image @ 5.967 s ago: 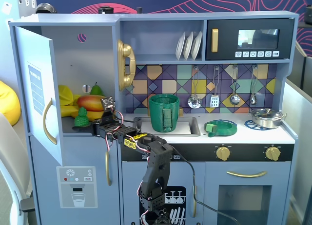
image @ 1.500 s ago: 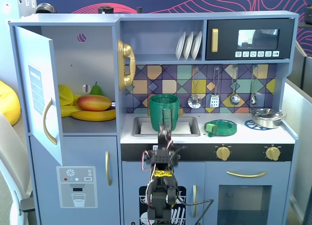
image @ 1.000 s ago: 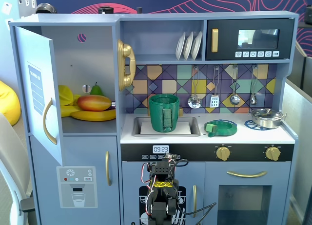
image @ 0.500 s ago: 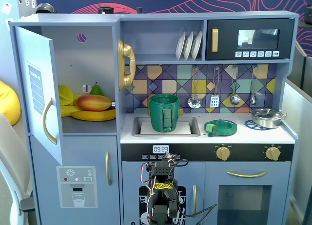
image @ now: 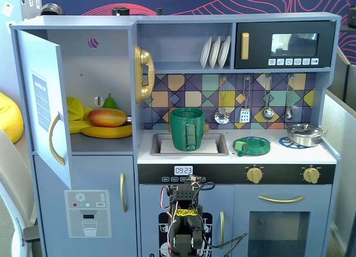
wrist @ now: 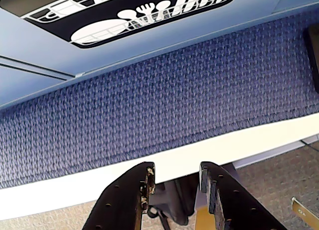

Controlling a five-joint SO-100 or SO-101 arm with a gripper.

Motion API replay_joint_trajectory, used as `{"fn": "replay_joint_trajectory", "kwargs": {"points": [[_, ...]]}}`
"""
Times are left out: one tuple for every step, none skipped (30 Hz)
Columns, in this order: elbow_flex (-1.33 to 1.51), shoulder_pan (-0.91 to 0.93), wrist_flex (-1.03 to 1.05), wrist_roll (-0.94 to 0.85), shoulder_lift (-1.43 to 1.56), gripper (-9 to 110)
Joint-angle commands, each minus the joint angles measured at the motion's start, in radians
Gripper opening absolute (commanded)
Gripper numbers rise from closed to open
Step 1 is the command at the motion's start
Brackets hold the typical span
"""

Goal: Pick up the green pineapple from the left cabinet and place it in the green recipient

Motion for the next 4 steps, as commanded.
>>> {"fn": "replay_joint_trajectory", "kwargs": {"points": [[0.000,-0.009,0.173,0.021,-0.006,1],[0.000,-0.009,0.173,0.021,-0.006,1],[0.000,-0.009,0.173,0.021,-0.006,1],[0.000,-0.009,0.173,0.021,-0.006,1]]}}
